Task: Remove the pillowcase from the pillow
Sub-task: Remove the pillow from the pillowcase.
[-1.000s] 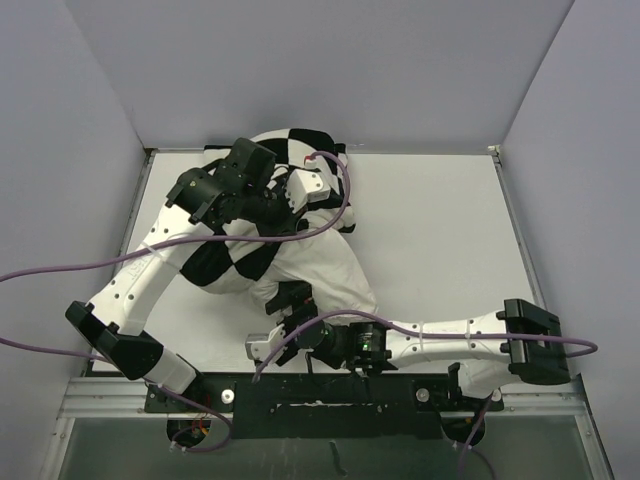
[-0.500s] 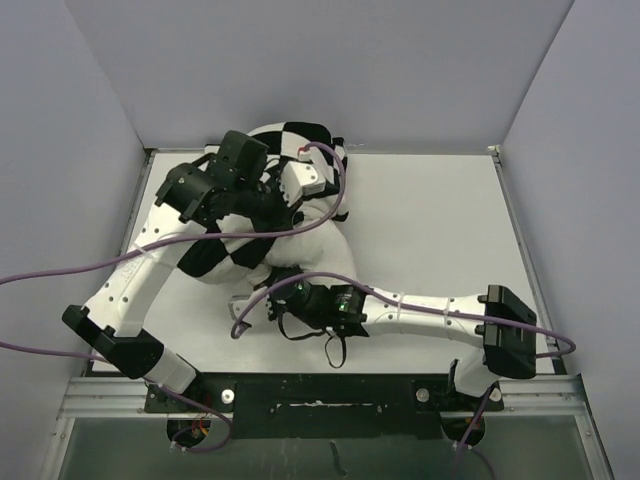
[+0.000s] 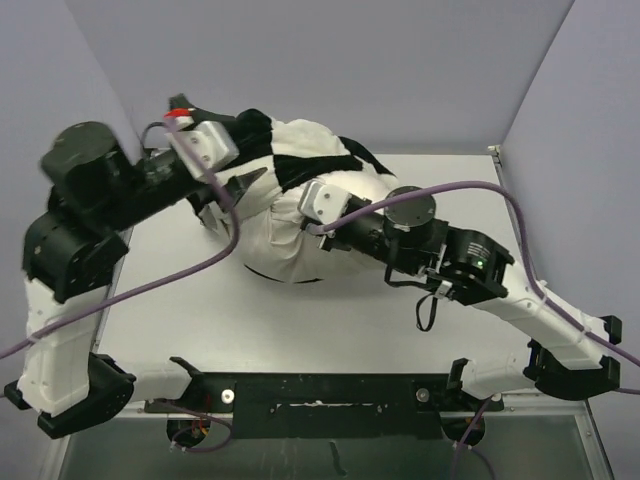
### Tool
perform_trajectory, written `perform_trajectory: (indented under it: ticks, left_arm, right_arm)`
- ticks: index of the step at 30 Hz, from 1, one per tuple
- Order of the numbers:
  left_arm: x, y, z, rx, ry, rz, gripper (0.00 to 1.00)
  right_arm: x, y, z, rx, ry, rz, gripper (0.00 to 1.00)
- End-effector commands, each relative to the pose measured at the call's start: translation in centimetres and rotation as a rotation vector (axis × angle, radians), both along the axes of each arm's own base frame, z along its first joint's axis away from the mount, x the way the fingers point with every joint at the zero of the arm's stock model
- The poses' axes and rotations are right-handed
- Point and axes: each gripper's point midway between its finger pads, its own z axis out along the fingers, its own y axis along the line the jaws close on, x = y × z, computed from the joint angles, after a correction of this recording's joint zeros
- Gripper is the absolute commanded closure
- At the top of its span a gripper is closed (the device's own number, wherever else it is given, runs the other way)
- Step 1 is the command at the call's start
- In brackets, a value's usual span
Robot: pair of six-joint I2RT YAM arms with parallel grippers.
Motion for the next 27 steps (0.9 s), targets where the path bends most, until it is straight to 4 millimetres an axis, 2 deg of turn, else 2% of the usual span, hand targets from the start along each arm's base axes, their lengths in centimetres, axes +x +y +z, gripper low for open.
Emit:
perform_trajectory:
  ticks: [1,3,6,10,14,17,23,27]
  left_arm:
    - [-3.7,1.7,5.4,-0.068,-0.154,-0.048,0.24]
    - [-4.4,1.9,3.7,-0.022,-0.130,-0.069,0.23]
    - [-4.1,2.6,-0.1,0.087,-0.098,-0.055,0.25]
    - [-4.4,3.3,-5.0,0.204,-0.035,-0.059,0.27]
    - [-4.7,3.7,-7.9,0.260,-0.015,-0.068,0.29]
    - [-3.4,4.2,-8.9,0.303,-0.071,-0.027,0.29]
    - [0.5,5.4,-8.3,0.354,-0.296,0.133,0.31]
    - [2.8,6.5,-7.1,0.413,-0.492,0.255,0.34]
  right_arm:
    - [-3.2,-2.1,10.0,0.354,-0.022,0.074,1.00]
    - [-2.2,-1.9,8.8,0.326,-0.014,0.029,1.00]
    - [-1.3,-1.3,7.2,0.302,0.003,-0.004,1.00]
    - [-0.7,-0.9,6.8,0.318,0.018,-0.017,1.00]
    - [0.0,-0.7,6.7,0.323,0.030,-0.037,1.00]
    - [0.2,-0.4,6.2,0.312,0.040,-0.034,1.00]
    - [-0.1,0.1,5.1,0.291,0.057,0.000,1.00]
    - [0.0,0.1,4.1,0.267,0.071,0.024,1.00]
